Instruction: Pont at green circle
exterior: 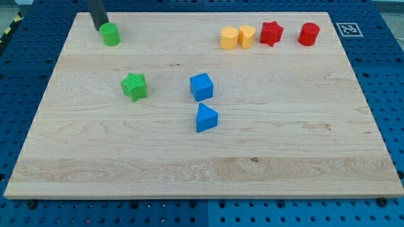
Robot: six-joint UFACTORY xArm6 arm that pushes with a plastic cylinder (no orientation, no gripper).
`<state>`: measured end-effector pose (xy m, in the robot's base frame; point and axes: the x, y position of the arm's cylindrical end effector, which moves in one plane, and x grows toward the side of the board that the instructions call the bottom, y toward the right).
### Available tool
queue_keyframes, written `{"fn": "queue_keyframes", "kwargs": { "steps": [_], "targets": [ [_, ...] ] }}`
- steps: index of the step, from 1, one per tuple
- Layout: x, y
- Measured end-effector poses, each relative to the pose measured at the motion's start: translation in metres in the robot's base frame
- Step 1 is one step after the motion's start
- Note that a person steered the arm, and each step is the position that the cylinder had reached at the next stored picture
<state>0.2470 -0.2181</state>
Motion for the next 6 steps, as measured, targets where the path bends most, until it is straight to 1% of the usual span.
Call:
{"fn": "queue_keyframes", "kwargs": {
  "steps": [1,2,5,6],
  "targets": [
    [0.008,0.018],
    [0.022,0.023],
    [0.073,0.006],
    [0.087,-0.009]
  ]
}}
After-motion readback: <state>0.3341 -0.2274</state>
